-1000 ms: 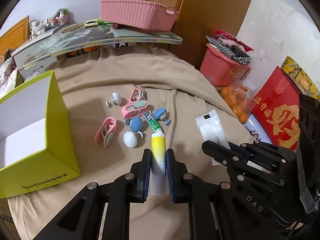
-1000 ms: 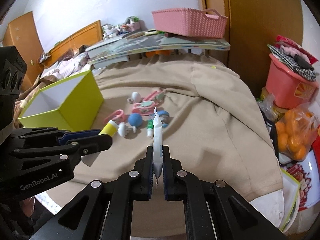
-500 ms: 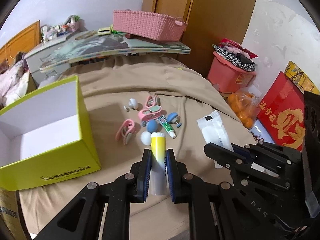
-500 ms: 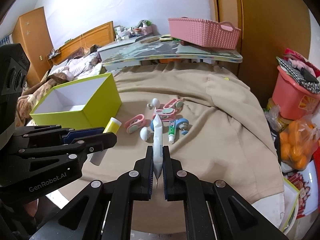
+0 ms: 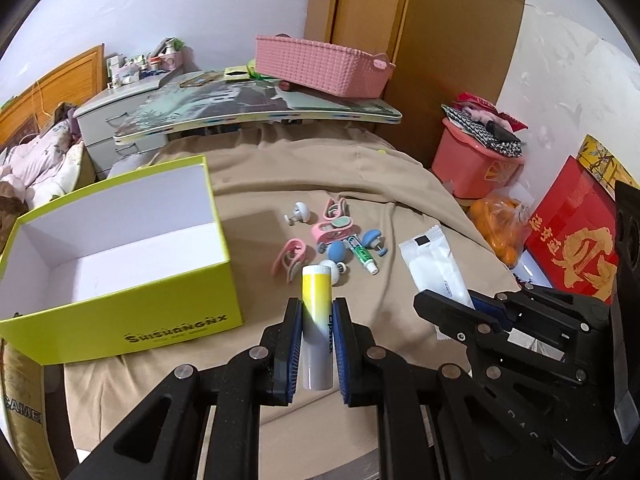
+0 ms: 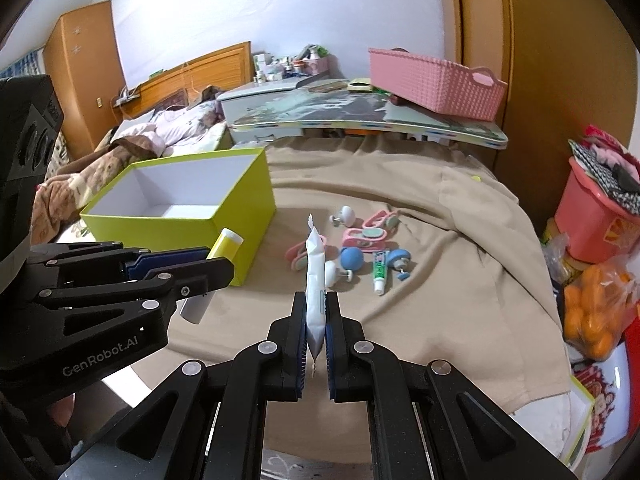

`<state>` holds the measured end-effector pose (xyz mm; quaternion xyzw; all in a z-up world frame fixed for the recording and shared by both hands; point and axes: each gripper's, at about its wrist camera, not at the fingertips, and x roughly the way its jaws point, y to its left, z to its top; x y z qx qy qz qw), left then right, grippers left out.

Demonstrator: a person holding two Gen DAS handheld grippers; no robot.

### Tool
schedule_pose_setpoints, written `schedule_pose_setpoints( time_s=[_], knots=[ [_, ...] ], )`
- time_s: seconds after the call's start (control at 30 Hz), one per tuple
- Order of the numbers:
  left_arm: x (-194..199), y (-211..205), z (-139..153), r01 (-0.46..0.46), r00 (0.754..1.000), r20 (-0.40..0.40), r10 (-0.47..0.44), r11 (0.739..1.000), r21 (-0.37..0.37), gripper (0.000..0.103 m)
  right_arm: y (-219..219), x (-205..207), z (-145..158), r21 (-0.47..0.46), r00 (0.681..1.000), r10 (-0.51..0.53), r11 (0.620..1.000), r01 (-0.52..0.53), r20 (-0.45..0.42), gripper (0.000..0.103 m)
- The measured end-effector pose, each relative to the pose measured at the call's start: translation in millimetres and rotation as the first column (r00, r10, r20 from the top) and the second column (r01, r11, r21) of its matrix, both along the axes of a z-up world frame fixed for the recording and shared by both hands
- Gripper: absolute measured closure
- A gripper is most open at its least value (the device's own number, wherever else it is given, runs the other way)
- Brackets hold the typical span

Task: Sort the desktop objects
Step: 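Carry the white tube and lipstick stick toward the lime-green box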

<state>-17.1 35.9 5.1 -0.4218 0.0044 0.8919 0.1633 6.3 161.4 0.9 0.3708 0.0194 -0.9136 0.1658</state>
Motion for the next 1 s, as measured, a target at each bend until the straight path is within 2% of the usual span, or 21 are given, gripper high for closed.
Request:
schedule_pose_setpoints(
  time_s=[0.67,1.0],
  knots=[
    [16.1,-40.4,2.8,-0.095,0.995,-0.019,0.095,0.995,-0.013,0.087,-44.0,4.7,3.7,0.034,0.994,0.105,0.994,-0.105,-0.009,0.095],
    [19.8,-70.1,8.3,-0.183,0.982,-0.048,0.181,0.983,-0.027,0.087,-77.3,1.3,4.6,0.05,0.983,0.182,0.982,-0.182,-0.009,0.095]
  ],
)
